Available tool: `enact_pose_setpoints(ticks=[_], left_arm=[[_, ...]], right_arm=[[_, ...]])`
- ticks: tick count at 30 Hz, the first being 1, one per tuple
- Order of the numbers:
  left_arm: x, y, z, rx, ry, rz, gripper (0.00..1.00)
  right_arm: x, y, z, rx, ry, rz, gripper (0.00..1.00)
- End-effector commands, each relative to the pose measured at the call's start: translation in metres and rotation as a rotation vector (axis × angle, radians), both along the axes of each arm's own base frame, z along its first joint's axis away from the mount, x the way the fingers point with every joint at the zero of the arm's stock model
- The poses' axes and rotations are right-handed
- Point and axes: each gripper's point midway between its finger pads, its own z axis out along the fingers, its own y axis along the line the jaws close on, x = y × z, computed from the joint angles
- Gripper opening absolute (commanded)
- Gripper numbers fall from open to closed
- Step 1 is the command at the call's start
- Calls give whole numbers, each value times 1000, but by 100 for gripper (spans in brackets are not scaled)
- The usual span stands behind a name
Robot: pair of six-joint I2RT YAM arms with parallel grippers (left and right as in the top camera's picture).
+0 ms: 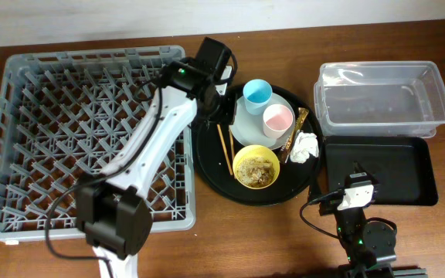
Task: Sort waste into correct bins and load items into the dishwasher rack
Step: 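Lower the left gripper and grasp the wooden chopsticks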
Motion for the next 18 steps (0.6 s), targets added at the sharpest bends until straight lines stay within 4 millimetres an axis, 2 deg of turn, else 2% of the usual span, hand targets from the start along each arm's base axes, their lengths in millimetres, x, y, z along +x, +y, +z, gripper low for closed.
enact_pose_setpoints(ticks=[1,5,10,12,18], left_arm=[[5,8,-17,51,18,41,42],[-2,11,-30,102,59,107,42],[-4,15,-44,273,-9,174,42],[-3,12,-50,296,-24,178,38],[-4,8,-86,332,29,225,38]], right_arm=[[0,-2,-2,4,3,-10,99],[0,-2,-2,4,3,-10,98],[0,-2,-2,4,3,-10,99],[0,-2,-2,4,3,-10,99],[0,-2,-2,4,3,-10,99]])
